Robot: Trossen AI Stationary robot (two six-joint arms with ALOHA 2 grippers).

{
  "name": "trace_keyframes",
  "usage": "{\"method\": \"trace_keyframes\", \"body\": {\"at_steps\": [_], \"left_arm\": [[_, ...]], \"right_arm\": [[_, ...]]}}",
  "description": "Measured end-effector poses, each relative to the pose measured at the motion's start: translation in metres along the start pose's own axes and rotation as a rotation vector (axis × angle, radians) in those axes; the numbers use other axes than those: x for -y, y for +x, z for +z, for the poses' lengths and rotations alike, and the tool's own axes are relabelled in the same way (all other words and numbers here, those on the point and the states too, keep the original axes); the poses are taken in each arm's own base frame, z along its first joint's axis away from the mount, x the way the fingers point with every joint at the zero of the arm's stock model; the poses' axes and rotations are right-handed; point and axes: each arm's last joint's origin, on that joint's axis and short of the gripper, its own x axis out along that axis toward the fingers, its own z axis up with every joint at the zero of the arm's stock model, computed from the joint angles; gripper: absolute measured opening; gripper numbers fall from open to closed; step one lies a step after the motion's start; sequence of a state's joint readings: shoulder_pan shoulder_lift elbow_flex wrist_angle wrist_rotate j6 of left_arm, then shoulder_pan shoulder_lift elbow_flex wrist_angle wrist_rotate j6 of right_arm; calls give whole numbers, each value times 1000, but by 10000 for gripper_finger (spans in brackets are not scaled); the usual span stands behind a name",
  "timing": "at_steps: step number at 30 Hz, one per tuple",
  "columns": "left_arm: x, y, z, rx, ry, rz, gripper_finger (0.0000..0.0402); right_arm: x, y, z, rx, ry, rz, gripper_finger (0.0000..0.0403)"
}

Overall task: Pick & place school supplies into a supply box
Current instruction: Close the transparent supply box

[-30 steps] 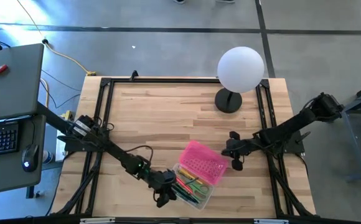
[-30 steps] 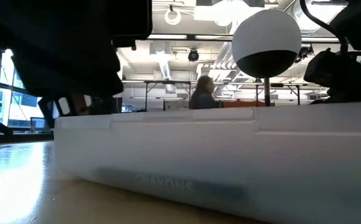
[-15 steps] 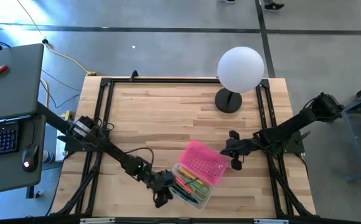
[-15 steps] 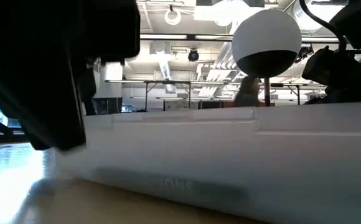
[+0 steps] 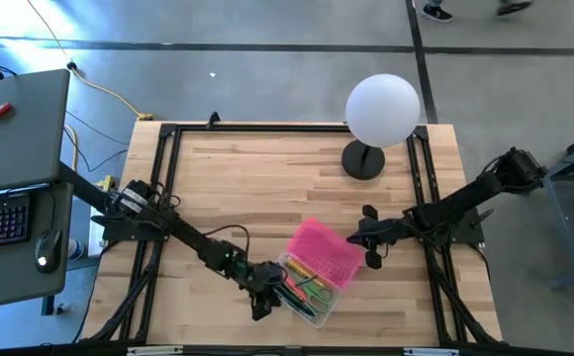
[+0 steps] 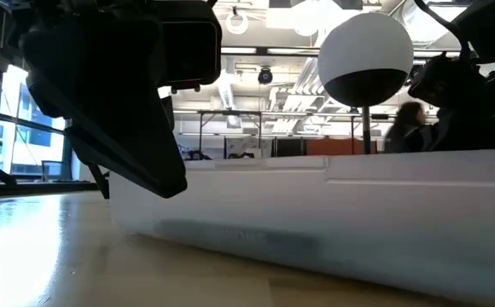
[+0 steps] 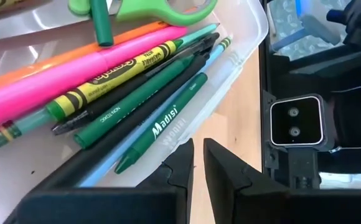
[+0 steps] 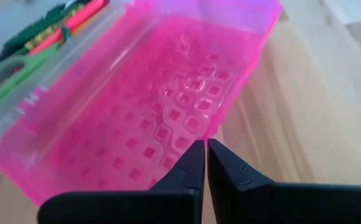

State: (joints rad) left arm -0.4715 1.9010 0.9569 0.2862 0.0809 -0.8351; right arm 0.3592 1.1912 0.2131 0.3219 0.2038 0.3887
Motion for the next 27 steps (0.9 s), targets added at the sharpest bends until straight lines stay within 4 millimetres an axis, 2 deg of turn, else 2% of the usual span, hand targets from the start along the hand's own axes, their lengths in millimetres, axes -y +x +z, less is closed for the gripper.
{"method": "trace_keyframes", "body": {"at_steps": [14,21,27], "left_arm": [[-2,0,2,7,-8,10,74],[-3,0,3,48,-14,49,74],[-12,-2,10,119,-30,136,74]], "right_arm": [[-5,-1,14,151,-105,31,0],[-19,-11,42,412,-162,249,0],[-22,-12,42,411,-159,333,0]]}}
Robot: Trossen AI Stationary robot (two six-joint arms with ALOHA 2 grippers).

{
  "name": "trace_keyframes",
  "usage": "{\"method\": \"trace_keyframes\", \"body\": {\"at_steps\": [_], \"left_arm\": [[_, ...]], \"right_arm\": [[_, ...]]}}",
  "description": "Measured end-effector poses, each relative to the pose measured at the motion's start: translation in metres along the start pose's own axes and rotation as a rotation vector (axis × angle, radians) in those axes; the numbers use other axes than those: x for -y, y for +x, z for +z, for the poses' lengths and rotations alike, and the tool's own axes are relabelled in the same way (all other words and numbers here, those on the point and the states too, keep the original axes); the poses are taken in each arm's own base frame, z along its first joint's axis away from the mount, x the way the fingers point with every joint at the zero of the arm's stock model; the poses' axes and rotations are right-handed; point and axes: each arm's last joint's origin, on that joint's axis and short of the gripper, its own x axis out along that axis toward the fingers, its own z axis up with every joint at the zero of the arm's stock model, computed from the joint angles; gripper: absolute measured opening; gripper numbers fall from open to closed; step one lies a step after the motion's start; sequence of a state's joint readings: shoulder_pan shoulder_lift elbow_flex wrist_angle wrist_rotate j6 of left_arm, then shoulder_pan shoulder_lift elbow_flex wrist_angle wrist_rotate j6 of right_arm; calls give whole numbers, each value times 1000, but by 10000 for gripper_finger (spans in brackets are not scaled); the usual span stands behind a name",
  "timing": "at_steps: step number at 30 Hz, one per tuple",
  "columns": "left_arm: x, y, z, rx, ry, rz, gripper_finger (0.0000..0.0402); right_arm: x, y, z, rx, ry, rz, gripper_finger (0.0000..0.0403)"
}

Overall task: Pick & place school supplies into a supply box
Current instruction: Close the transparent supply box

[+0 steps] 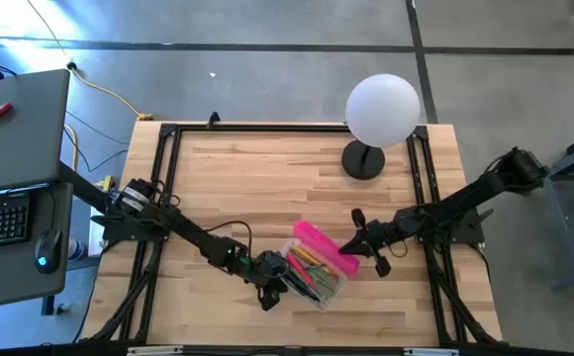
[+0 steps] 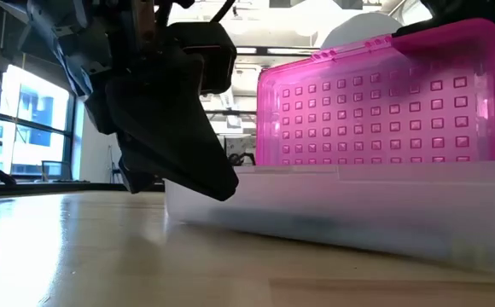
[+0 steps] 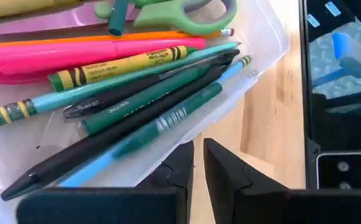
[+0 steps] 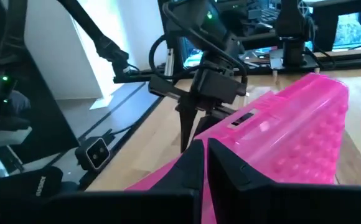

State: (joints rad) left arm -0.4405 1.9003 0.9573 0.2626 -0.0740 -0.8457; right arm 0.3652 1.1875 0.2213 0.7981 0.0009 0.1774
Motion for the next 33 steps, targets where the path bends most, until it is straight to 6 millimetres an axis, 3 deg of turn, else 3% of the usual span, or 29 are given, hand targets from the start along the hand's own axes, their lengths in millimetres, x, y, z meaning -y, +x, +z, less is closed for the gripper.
{"method": "trace_keyframes", "body": {"at_steps": [9,15,19,27,33], "left_arm": [[-23,1,25,127,-48,113,74],[-34,0,46,271,-72,204,74],[-34,-1,61,296,-60,193,74],[-25,-2,71,333,-23,203,74],[-7,-5,91,386,67,171,74]], "right_arm": [[-11,-1,-4,-18,-7,41,0],[-9,-2,-16,-118,-16,-42,0],[-6,-3,-19,-138,14,-106,0],[-10,-2,-20,-148,5,-91,0],[-13,-3,-17,-113,-23,-119,0]]}}
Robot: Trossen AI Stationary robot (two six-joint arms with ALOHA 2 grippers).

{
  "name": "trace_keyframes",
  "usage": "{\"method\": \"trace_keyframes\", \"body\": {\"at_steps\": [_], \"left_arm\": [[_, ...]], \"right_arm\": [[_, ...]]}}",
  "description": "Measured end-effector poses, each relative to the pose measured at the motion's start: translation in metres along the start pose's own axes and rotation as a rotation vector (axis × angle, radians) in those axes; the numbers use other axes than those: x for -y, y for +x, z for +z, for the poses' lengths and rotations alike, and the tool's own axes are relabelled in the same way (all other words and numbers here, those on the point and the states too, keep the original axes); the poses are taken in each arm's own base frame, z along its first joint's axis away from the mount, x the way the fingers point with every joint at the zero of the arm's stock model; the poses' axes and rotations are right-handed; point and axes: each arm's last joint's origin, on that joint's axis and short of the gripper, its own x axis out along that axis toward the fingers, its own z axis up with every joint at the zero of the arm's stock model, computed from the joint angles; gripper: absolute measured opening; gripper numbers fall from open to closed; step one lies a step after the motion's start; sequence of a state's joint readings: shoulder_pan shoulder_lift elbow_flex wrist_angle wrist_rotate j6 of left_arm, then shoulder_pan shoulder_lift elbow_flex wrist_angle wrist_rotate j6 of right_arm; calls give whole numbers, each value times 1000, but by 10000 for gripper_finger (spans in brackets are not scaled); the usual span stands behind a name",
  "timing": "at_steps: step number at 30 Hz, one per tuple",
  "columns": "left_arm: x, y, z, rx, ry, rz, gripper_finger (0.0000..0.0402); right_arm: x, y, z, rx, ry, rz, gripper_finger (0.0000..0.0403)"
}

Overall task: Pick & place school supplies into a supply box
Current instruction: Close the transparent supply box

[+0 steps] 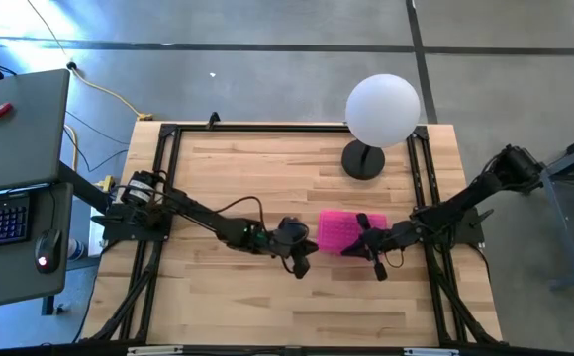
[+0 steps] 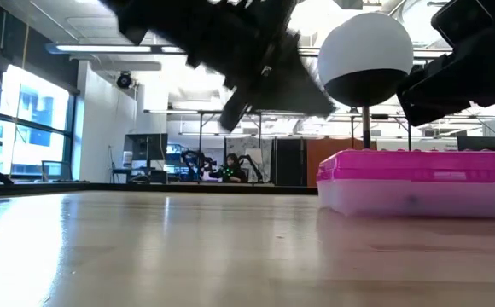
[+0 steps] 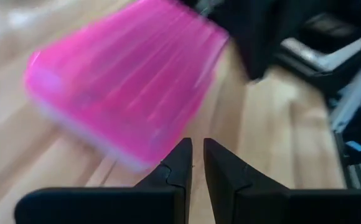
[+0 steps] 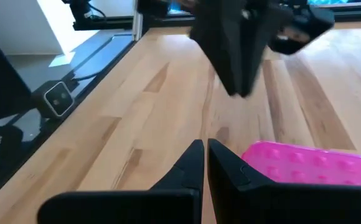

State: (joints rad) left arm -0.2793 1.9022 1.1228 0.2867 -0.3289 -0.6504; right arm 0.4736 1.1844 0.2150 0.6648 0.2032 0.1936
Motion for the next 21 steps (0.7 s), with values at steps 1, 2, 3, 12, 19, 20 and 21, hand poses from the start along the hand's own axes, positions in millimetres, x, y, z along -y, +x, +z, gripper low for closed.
{"method": "trace_keyframes", "body": {"at_steps": [1,2,3,12,19,20,21], "left_arm": [[4,0,5,13,18,-14,74],[8,0,10,24,36,-28,74],[10,1,15,33,54,-36,74],[-12,10,43,-14,58,15,74],[-25,13,49,-57,52,12,74],[-26,13,48,-65,56,18,74],[-26,13,47,-70,66,20,74]], "right_arm": [[0,0,0,3,0,-4,0],[0,-1,1,4,5,-7,0],[0,-2,1,0,7,-13,0],[8,-13,-22,-258,82,-179,0],[4,-15,-25,-268,77,-203,0],[5,-15,-25,-271,73,-216,0],[5,-15,-25,-272,70,-222,0]]}}
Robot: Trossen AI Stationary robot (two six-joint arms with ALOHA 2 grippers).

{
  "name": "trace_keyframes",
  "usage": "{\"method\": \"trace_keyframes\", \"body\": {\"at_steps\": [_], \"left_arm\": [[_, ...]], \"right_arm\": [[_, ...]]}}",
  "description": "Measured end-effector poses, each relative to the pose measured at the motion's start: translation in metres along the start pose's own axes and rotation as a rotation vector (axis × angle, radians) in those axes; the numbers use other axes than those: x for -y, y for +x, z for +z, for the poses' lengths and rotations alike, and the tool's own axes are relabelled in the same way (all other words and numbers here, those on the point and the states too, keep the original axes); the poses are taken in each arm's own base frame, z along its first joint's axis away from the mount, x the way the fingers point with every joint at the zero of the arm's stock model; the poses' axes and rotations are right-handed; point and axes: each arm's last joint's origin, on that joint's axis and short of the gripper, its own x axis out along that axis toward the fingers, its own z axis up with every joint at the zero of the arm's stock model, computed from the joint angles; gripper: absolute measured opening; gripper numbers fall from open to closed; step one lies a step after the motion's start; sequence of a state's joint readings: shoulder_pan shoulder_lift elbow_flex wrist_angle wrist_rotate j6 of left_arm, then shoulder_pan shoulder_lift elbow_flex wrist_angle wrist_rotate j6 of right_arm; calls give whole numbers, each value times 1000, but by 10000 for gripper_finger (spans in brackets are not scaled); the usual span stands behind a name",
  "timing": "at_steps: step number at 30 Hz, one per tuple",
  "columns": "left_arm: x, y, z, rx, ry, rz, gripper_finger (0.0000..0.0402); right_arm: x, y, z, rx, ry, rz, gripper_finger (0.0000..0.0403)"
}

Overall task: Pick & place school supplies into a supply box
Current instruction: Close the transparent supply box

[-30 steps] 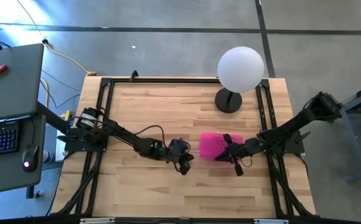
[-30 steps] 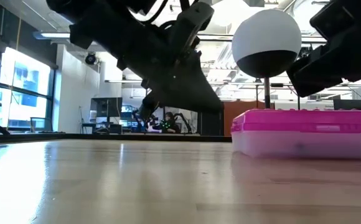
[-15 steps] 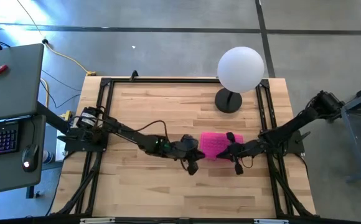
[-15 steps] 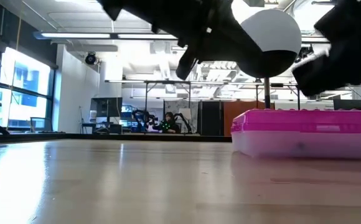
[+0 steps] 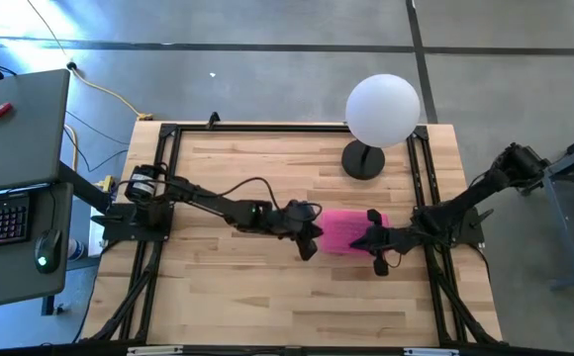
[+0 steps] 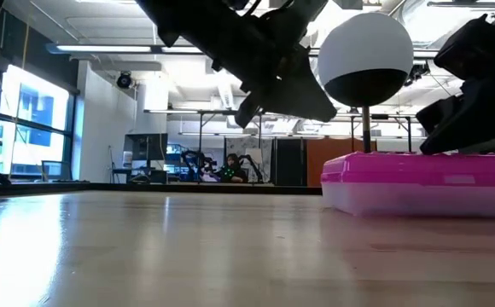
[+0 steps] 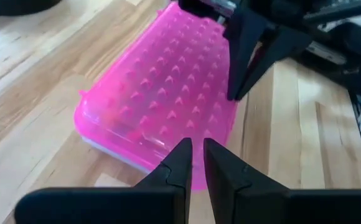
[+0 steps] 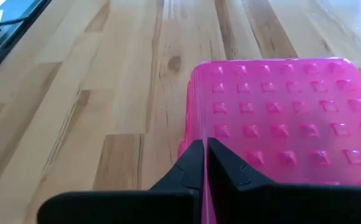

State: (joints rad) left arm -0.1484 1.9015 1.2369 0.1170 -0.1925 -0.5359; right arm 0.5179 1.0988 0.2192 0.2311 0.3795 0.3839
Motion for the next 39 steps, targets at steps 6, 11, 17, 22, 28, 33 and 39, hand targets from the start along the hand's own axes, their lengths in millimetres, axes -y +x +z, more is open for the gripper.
{"method": "trace_keyframes", "body": {"at_steps": [6,11,17,22,28,33,39], "left_arm": [[0,0,-2,-20,11,10,74],[0,0,-1,-4,8,15,74],[5,-1,7,69,-10,-59,74],[4,0,6,63,3,-42,74],[4,0,6,62,36,-37,74],[9,-2,14,76,47,-48,74],[20,-22,41,55,123,-23,74]], "right_arm": [[-2,-1,6,74,-46,26,0],[-5,-2,13,144,-48,53,0],[-6,-9,13,147,-55,35,0],[4,-14,0,21,-11,-70,0],[10,-12,-5,-34,10,-143,0],[18,-2,-3,-51,32,-162,0],[26,18,6,-7,41,-74,0]]}}
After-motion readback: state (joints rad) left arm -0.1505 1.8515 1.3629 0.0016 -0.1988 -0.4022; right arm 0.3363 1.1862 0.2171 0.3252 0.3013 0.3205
